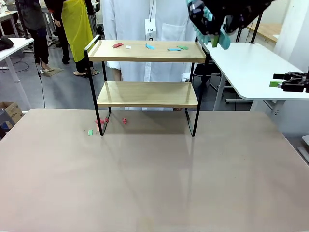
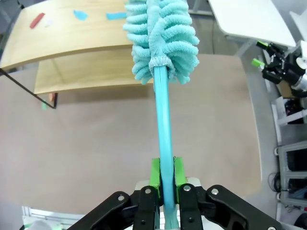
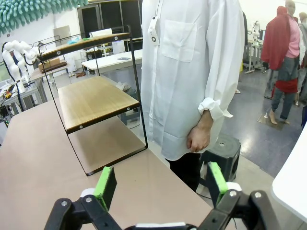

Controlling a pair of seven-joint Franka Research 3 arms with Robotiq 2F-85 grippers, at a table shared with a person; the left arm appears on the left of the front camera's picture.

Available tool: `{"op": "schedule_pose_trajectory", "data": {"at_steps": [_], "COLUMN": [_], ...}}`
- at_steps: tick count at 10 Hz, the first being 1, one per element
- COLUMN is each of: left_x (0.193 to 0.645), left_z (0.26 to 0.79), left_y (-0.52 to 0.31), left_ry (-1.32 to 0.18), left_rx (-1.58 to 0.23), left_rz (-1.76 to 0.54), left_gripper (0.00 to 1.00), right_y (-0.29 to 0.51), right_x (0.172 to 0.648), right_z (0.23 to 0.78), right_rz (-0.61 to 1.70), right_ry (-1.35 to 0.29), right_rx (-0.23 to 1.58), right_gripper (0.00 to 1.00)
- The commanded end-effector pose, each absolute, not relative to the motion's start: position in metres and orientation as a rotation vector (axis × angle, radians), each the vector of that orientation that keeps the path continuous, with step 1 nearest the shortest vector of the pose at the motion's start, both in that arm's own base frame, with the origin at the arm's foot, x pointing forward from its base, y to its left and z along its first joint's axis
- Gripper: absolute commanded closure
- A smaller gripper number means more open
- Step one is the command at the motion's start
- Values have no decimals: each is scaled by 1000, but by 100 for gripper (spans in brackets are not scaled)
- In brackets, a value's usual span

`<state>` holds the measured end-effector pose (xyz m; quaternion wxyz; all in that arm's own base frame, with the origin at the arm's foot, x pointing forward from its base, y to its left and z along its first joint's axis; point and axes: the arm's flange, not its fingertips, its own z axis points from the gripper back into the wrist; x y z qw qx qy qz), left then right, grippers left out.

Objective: Clean the shelf.
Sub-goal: Clean the specific section of the Shelf indicated by the human with the Duster.

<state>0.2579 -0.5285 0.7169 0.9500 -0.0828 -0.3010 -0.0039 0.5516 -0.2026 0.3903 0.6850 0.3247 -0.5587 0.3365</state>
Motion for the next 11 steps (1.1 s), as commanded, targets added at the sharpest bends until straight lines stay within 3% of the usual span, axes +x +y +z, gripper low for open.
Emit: {"op": "schedule_pose_trajectory", "data": {"at_steps": [1, 8, 11], "left_x": [269, 301, 309], "left_z": [721, 667, 675], "left_y": [-535, -536, -525], "left_ry": [-608, -427, -401], "left_rx": [-197, -179, -136], "left_rz": [-14, 4, 47], "left_gripper": [87, 87, 87], "right_y": [-201, -201, -201], "right_x": [552, 552, 552], "right_z": [393, 393, 393], "right_rz": [759, 759, 759], "right_ry": [-1254, -1254, -1254], "right_rx": [724, 724, 724], "right_gripper": [0, 0, 0]}}
